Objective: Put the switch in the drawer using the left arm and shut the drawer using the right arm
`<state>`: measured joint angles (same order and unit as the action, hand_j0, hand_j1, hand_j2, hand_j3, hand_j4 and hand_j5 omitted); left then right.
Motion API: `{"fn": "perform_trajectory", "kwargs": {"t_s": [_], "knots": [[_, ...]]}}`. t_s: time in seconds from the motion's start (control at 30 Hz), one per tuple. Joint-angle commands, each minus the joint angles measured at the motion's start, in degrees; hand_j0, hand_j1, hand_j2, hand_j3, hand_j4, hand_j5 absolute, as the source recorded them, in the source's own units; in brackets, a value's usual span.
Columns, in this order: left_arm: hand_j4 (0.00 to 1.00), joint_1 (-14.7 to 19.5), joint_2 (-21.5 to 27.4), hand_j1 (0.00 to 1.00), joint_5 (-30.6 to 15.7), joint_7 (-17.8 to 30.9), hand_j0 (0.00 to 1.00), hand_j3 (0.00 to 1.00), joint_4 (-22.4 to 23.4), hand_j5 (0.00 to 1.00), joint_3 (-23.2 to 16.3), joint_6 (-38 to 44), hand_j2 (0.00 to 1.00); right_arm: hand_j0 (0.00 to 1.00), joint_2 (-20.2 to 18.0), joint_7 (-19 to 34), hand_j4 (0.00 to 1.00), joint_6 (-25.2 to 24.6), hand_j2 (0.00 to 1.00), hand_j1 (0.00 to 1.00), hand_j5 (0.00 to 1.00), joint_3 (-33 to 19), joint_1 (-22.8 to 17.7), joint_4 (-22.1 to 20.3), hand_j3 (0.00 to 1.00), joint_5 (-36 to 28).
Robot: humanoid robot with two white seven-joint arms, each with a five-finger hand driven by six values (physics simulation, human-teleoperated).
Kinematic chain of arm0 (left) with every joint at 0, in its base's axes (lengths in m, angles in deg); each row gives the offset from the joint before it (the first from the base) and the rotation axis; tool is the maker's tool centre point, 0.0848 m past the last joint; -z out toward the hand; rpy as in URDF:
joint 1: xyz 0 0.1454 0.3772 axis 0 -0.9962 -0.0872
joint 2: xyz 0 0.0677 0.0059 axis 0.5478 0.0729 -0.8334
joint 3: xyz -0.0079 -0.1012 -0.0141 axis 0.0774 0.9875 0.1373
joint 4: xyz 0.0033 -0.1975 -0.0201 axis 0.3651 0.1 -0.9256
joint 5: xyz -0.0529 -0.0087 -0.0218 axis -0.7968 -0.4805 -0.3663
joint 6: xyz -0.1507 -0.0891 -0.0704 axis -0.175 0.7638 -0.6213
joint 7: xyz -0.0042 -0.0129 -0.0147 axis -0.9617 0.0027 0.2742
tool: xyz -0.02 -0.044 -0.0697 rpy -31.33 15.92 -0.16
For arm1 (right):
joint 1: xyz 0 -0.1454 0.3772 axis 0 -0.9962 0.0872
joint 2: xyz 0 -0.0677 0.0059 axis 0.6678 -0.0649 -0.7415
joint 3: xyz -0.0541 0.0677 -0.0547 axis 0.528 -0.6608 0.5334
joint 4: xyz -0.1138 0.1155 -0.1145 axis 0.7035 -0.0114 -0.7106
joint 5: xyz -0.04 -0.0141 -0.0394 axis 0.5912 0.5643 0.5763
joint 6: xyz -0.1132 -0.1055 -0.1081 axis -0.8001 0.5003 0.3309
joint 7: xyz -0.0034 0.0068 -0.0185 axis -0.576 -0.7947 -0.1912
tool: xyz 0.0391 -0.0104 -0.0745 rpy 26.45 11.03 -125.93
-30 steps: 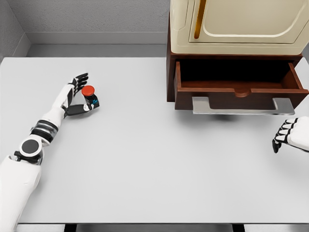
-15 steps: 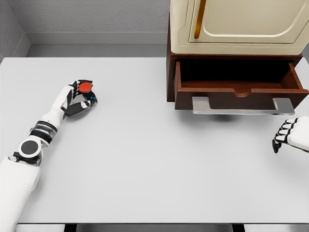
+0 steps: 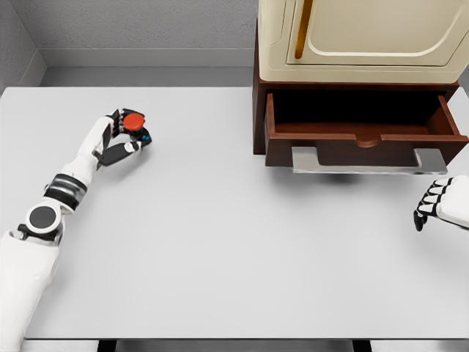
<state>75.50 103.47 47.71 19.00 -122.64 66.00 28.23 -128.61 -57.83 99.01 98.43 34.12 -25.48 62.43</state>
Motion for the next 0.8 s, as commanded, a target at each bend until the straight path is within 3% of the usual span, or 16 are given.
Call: {"fn": "perform_trajectory", "kwargs": {"t_s": [0.0,0.07,0.27,0.77], "knots": [[0.4,0.1,0.4,0.4,-0.2,1.4,0.4,0.4,-0.8,0.4,0.0,0.0,0.4,0.35,-0.1,0.0,0.35,0.0,0.35,0.35,0.35,0.0,0.0,0.0,0.35,-0.3],[0.4,0.2,2.1,0.4,-0.3,2.0,0.4,0.4,-0.9,0.4,0.0,0.0,0.4,0.35,-0.1,0.0,0.35,0.0,0.35,0.35,0.35,0.0,0.0,0.0,0.35,-0.3],[0.36,-0.2,2.2,0.36,-0.1,3.2,0.36,0.36,-7.6,0.36,-0.3,0.4,0.36,0.35,-0.2,0.0,0.35,0.0,0.35,0.35,0.35,0.0,0.1,0.0,0.35,-0.3],[0.36,-0.4,1.9,0.36,0.9,3.2,0.36,0.36,-18.2,0.36,-0.9,0.6,0.36,0.35,-0.5,0.1,0.35,0.0,0.35,0.35,0.35,0.0,-0.3,0.0,0.35,-0.2]]}}
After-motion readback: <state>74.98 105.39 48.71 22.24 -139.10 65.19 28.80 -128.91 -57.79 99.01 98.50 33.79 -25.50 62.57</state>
